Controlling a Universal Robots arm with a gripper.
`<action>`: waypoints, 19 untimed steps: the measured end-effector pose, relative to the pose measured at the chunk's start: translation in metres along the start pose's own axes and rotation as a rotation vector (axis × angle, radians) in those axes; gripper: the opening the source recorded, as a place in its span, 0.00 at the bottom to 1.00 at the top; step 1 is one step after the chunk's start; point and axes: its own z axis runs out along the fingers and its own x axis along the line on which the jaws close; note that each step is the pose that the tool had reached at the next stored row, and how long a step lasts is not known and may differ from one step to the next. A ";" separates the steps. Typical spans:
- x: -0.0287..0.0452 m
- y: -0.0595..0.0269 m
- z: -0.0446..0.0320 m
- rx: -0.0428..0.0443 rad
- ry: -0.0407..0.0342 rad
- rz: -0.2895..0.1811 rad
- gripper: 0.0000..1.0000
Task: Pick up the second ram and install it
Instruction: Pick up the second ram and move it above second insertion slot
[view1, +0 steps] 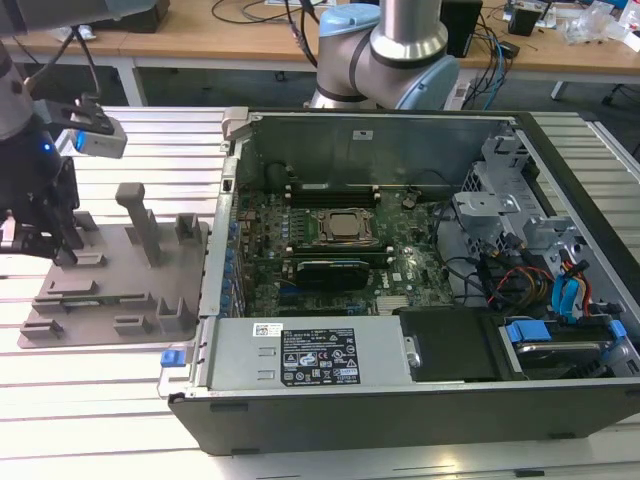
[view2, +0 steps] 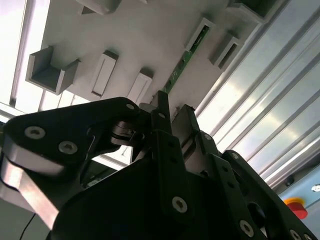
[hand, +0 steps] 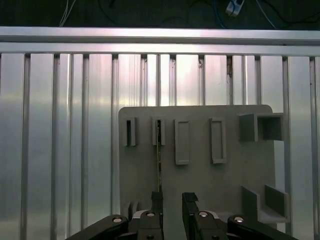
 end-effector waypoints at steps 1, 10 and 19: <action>0.0000 -0.0002 0.0029 0.0000 0.0000 0.000 0.30; 0.0011 -0.0013 0.0283 0.0001 -0.0001 0.000 0.30; 0.0015 -0.0022 0.0502 0.0000 0.0000 0.000 0.30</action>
